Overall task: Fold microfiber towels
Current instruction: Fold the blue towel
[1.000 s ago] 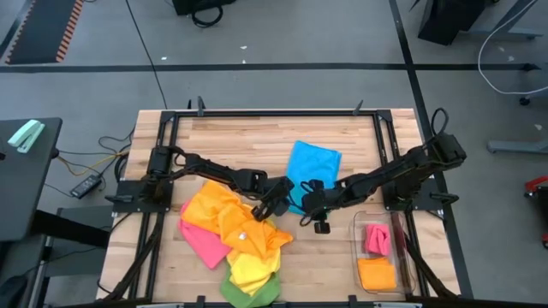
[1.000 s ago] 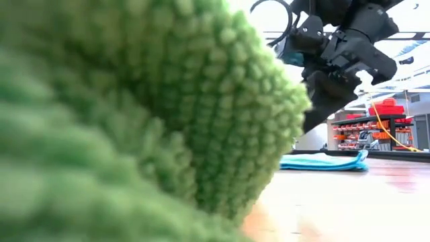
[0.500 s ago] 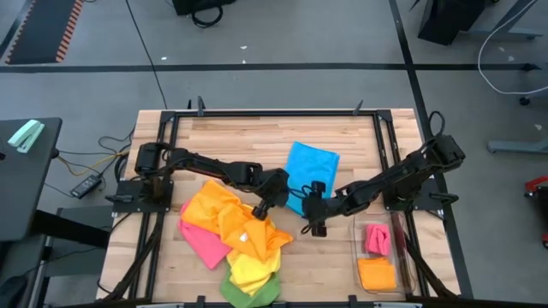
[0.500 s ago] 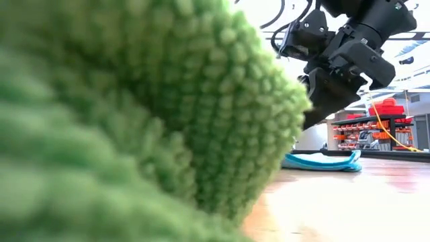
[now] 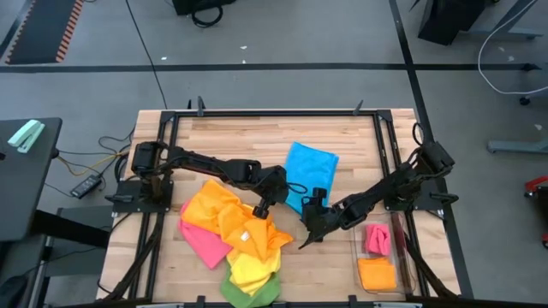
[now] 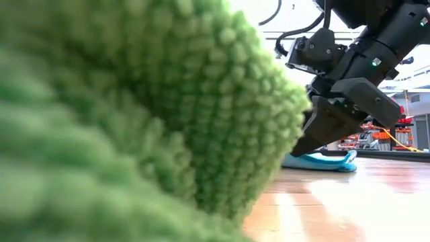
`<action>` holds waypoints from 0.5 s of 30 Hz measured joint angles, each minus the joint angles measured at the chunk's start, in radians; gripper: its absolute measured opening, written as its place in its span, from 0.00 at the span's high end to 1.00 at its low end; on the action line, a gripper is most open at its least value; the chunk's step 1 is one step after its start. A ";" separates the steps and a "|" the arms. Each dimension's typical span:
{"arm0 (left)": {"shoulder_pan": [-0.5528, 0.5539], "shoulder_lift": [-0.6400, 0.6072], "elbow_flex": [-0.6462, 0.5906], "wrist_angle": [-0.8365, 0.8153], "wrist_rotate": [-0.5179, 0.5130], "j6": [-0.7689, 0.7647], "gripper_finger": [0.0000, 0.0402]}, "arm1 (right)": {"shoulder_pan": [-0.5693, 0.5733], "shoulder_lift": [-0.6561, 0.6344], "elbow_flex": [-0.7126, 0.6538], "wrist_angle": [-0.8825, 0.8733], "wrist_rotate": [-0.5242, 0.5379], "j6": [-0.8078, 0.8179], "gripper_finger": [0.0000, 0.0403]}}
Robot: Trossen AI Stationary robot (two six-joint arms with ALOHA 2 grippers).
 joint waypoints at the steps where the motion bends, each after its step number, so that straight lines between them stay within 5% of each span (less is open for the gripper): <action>1: 0.003 -0.006 0.000 -0.014 0.001 -0.009 0.93 | 0.000 0.000 0.000 0.003 0.001 0.002 0.41; 9: 0.003 -0.008 0.004 -0.017 0.001 -0.086 0.98 | 0.015 0.048 0.000 0.005 0.013 0.028 0.42; 15: 0.003 -0.018 0.004 -0.034 0.001 -0.104 0.92 | 0.033 0.076 0.005 -0.009 0.029 0.062 0.44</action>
